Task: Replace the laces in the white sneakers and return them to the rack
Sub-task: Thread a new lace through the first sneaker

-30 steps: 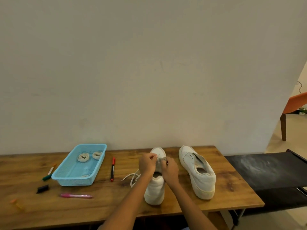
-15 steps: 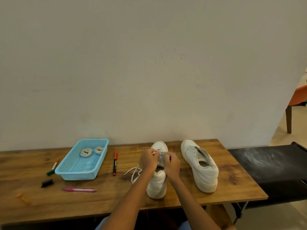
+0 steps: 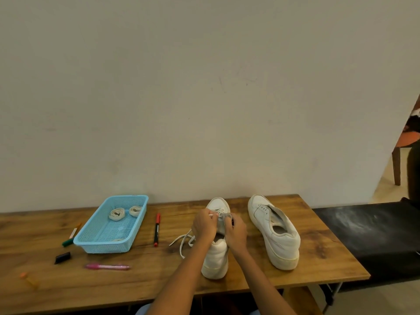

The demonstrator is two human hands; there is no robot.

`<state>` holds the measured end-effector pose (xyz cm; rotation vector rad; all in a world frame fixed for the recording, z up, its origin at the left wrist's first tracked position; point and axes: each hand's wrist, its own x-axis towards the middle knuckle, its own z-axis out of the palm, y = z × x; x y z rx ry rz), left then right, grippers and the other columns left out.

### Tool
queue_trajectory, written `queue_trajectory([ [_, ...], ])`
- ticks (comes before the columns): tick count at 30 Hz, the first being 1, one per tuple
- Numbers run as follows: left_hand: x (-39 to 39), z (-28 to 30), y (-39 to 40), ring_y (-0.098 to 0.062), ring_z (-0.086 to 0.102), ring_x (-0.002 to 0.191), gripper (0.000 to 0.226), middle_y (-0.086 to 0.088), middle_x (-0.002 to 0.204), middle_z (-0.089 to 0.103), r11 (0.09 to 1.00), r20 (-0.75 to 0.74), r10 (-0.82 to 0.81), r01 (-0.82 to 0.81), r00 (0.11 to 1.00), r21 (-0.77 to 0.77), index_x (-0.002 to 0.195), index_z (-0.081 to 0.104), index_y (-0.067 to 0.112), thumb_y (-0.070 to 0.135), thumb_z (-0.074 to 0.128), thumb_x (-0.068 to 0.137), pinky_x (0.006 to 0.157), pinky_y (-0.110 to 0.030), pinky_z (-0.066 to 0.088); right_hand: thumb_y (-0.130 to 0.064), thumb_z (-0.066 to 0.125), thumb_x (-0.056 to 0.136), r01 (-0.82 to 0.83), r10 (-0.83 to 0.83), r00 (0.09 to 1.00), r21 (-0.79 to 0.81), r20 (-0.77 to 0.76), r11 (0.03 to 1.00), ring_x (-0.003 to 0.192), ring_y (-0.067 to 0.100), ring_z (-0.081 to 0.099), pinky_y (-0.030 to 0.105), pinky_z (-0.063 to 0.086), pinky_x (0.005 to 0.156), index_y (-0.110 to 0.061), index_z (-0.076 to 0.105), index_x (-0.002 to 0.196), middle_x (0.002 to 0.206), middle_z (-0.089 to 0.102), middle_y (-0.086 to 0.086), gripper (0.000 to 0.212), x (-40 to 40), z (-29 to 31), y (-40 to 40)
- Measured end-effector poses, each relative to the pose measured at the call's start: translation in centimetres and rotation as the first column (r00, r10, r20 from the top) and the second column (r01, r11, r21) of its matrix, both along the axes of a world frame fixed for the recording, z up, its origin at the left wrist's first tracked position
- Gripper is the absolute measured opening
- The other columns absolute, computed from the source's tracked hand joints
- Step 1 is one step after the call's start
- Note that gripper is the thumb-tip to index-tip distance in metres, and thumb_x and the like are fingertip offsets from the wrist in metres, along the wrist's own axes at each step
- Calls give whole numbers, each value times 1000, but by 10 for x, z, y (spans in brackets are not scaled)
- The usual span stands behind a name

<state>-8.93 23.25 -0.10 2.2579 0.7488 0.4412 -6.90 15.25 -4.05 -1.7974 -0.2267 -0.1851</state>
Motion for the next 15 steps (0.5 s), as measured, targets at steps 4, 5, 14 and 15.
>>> queue_trajectory([
  [4,3,-4,1,-21,63,94,27,-4,102,69,999,-70,-27,30,997,30,103,69,13,31,53,93,75,-29,50,-21,48,95,-5,5,1000,-21,-5,1000,80,15,56,21,43,67,-12,62,88,85,61,1,18,-1,1,-1],
  [5,4,-4,1,-20,63,95,27,-4,103,69,999,-71,-27,29,997,30,104,69,13,31,52,94,76,-28,50,-19,51,94,-10,10,1000,-31,4,999,80,13,56,18,42,65,-13,63,88,85,62,0,15,-1,1,-2],
  [14,4,-6,-1,-21,64,90,27,-5,99,70,1000,-55,-15,15,998,-2,99,69,12,28,47,96,74,-28,51,-21,61,90,-97,110,958,64,-265,993,67,13,58,23,50,64,-11,64,69,67,62,3,23,18,24,-8],
  [15,3,-5,0,-20,63,92,25,-4,102,69,1000,-32,-6,5,999,-12,101,68,13,28,49,96,74,-27,49,-18,62,90,-103,119,938,67,-326,992,67,14,59,23,52,64,-9,65,70,66,63,4,22,20,26,-7],
])
